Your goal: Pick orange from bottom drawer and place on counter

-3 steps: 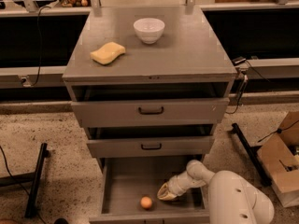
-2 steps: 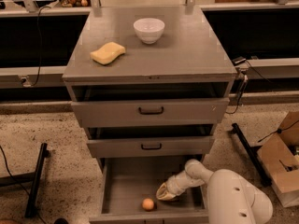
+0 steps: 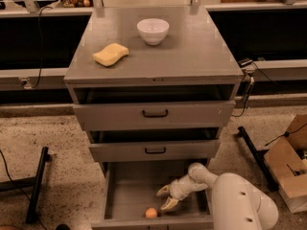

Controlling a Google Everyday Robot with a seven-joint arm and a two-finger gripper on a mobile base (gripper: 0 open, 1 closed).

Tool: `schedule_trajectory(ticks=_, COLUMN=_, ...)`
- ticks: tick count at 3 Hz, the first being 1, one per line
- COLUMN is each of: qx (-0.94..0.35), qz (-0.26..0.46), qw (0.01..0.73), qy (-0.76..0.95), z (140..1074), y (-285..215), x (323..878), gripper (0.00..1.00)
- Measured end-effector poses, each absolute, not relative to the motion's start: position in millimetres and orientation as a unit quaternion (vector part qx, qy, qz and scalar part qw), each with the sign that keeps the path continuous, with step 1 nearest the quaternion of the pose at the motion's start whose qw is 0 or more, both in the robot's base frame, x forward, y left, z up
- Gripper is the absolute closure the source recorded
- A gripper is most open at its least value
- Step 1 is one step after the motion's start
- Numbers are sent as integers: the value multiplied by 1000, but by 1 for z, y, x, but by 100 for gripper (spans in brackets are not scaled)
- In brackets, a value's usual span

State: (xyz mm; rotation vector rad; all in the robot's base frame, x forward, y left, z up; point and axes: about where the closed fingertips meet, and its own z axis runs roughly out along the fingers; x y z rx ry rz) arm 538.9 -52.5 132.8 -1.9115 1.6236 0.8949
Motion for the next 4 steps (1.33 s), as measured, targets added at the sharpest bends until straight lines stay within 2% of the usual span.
schedule_trajectory(ticks=1, qx=-700, qz=328, qw=236, qy=590, z=132, y=-48, x=539, gripper=0)
schedule_trajectory(ticks=3, qx=-704, qz=334, qw=231, qy=582, z=129, y=-38, x=538, gripper=0)
schedule_trajectory(ticks=4, qx=-708, qz=335, qw=224, qy=580, z=126, y=-34, x=538, gripper=9)
